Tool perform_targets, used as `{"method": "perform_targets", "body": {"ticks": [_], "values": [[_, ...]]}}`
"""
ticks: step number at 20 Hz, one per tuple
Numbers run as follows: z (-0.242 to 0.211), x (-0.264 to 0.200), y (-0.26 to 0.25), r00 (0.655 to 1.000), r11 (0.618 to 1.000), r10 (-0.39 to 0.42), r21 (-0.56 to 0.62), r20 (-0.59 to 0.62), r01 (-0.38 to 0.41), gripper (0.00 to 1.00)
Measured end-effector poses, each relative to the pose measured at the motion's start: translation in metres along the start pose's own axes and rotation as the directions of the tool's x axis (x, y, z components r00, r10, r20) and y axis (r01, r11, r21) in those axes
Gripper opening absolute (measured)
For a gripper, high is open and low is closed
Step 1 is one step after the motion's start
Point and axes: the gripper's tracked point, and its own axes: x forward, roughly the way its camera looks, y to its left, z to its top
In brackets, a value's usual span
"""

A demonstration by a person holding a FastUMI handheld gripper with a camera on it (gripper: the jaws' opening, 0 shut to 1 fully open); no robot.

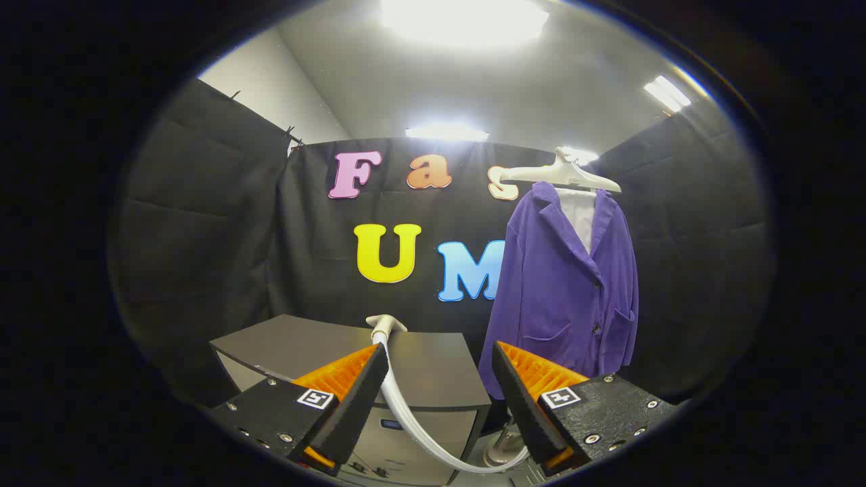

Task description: Iron the clothes twice with a garment steamer, once on the left side and once on the right side.

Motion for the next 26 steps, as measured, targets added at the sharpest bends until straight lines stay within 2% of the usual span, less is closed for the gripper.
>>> {"method": "perform_targets", "body": {"ticks": [7, 13, 22, 26], "values": [[-0.004, -0.031, -0.008, 0.997, 0.997, 0.075, 0.002, -0.016, -0.075, 0.95], [-0.002, -0.058, -0.023, 0.986, 0.984, 0.164, -0.066, -0.03, -0.165, 0.95], [-0.005, -0.104, -0.04, 0.947, 0.944, 0.32, -0.08, -0.034, -0.321, 0.95], [-0.001, -0.099, -0.041, 0.94, 0.938, 0.338, -0.07, -0.046, -0.34, 0.95]]}}
